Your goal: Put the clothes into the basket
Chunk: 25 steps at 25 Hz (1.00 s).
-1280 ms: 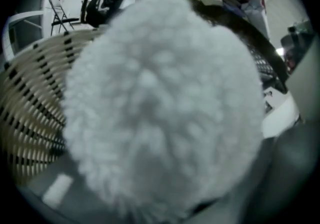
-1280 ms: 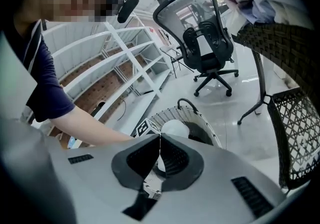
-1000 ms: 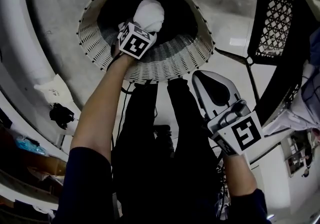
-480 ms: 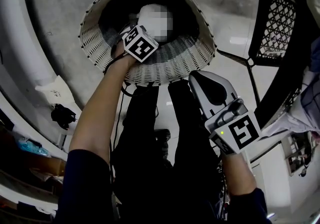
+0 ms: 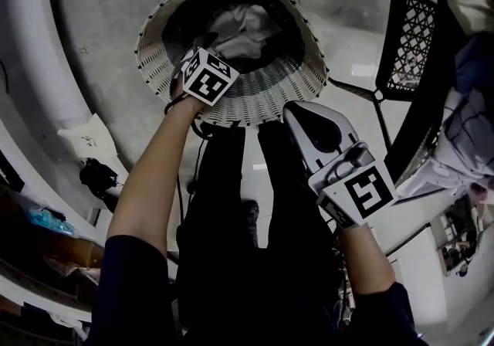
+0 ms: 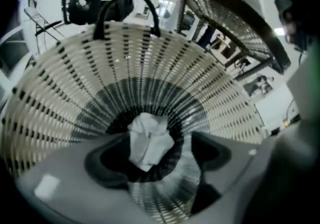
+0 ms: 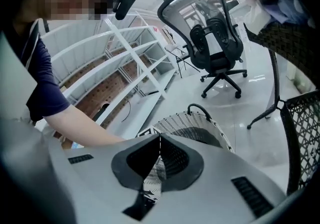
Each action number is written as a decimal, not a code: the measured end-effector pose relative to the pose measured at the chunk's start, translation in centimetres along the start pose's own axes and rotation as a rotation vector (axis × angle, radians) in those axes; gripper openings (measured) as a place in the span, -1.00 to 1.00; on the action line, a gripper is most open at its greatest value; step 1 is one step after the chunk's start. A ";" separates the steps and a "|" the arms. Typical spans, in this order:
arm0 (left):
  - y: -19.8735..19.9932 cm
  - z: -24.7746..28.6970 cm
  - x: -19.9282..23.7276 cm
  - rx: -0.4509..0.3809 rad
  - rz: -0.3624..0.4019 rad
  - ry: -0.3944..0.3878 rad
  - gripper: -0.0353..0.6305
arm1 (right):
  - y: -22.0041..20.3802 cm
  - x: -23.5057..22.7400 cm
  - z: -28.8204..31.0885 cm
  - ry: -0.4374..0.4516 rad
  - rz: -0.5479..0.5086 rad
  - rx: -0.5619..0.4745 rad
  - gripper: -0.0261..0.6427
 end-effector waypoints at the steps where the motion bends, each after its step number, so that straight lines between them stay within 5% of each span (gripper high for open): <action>1: 0.1 -1.3 -0.2 -0.032 -0.027 -0.011 0.25 | 0.4 0.4 -0.3 -0.001 -0.010 -0.001 -0.90; 2: 0.3 -2.8 -0.5 -0.071 -0.055 -0.029 0.20 | 0.9 0.8 -0.7 -0.002 -0.021 -0.003 -0.90; 4: 0.6 -6.3 -1.4 -0.152 -0.097 -0.054 -0.31 | 1.9 1.6 -1.7 -0.007 -0.042 -0.006 -0.90; 6: 0.8 -9.8 -2.0 -0.226 -0.119 -0.043 -0.61 | 2.9 2.5 -2.7 -0.010 -0.065 -0.014 -0.90; 9: 1.2 -15.3 -3.1 -0.323 -0.144 -0.019 -0.88 | 4.5 4.2 -4.5 -0.010 -0.105 -0.028 -0.90; 25: 4.2 -46.4 -16.7 -0.733 -0.168 0.094 -0.89 | 11.9 14.6 -21.0 -0.002 -0.352 -0.142 -0.90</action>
Point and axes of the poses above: the fingertips, and each gripper's own axes: z forward along the fingers, x to its left, y out of its top, the point moved 1 cm from there along -z, backward along the fingers, and after that the axes turned 13 degrees about x, right-handed, at the moved point
